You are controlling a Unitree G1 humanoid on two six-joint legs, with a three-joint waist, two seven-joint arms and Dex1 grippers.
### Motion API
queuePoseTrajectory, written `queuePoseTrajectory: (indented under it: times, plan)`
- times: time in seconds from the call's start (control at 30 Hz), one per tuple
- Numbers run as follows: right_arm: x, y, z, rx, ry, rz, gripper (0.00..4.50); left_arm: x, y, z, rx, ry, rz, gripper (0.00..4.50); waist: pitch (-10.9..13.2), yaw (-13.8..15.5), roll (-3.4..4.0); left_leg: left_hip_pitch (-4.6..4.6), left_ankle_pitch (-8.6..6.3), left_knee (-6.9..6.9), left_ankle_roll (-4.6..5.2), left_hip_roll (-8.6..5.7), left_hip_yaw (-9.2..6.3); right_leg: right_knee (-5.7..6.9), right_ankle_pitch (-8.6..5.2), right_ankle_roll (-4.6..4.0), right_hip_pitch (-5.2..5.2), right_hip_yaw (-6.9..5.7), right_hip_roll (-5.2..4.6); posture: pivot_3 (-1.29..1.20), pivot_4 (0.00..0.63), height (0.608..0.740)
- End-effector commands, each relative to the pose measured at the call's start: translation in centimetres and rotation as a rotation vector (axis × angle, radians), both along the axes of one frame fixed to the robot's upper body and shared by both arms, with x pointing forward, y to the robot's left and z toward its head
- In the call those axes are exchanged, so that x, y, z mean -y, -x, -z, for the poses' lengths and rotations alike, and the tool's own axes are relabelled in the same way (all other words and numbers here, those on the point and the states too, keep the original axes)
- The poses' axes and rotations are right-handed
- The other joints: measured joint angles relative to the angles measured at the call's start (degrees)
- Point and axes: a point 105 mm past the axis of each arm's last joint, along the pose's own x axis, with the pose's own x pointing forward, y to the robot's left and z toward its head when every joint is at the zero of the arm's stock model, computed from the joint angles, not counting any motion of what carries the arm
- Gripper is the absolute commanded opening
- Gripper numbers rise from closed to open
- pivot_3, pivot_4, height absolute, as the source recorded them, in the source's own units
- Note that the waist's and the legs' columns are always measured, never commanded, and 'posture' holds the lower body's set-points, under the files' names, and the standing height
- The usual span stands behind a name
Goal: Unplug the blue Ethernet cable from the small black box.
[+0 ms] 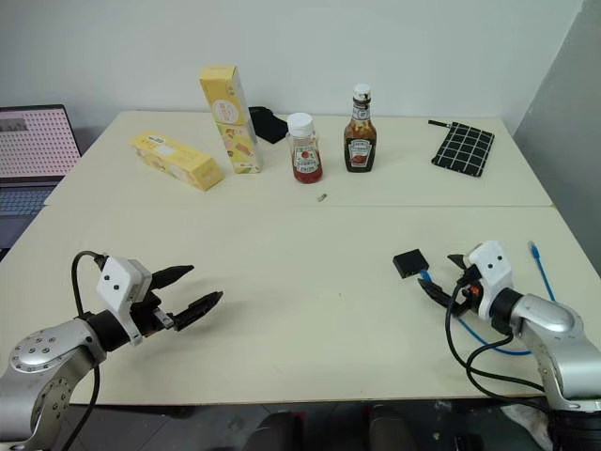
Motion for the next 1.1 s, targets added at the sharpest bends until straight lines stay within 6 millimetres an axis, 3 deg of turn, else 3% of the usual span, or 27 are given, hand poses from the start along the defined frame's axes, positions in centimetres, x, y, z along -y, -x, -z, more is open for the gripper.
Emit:
queuePoseTrajectory:
  times: [0.03,0.33,0.63,0.8,1.0,1.1]
  plan:
    - [0.2,-0.2,-1.4,0.059,0.019,-0.014,4.50,0.1,0.0,-1.8,0.069,-0.012,0.017,4.45,0.00,0.00,0.00,0.00,0.00,0.00,0.00,0.00,0.00,0.00,0.00,0.00,0.00,0.00,0.00,0.00,0.150,0.740]
    - [0.3,-0.2,-1.2,0.072,0.068,-0.040,4.50,0.0,-0.5,-1.3,0.058,-0.038,-0.008,4.45,0.00,0.01,0.00,0.00,0.00,0.00,0.00,0.00,0.00,0.00,0.00,0.00,0.00,0.00,0.00,0.00,0.150,0.740]
    - [-0.3,-0.1,-1.6,0.092,0.031,-0.047,4.50,0.7,-0.3,-2.8,0.161,-0.044,0.110,4.45,0.00,0.03,0.00,0.01,0.00,0.00,0.00,0.00,0.03,0.00,0.00,0.00,0.00,0.00,0.00,0.00,0.150,0.740]
    - [-0.4,-0.2,-0.9,0.084,0.044,0.007,4.50,2.9,-0.3,-3.3,0.131,-0.029,0.252,4.45,0.00,0.02,0.00,0.00,0.00,0.00,0.00,0.00,0.03,0.01,0.00,0.00,0.00,-0.01,0.00,0.00,0.150,0.740]
    - [-0.8,-0.8,0.8,0.048,0.016,0.117,4.50,6.4,1.0,-2.6,0.015,-0.066,0.506,4.45,0.01,-0.04,0.03,-0.01,0.00,0.01,0.00,-0.02,0.05,0.02,0.00,0.00,-0.02,0.01,0.00,0.00,0.150,0.740]
    - [-0.8,-1.1,1.5,0.021,0.002,0.165,4.50,7.0,0.8,-2.9,0.014,-0.069,0.543,4.45,0.02,-0.04,0.03,-0.02,0.00,0.00,0.00,-0.01,0.08,0.02,0.00,0.00,-0.04,0.00,0.01,0.00,0.150,0.740]
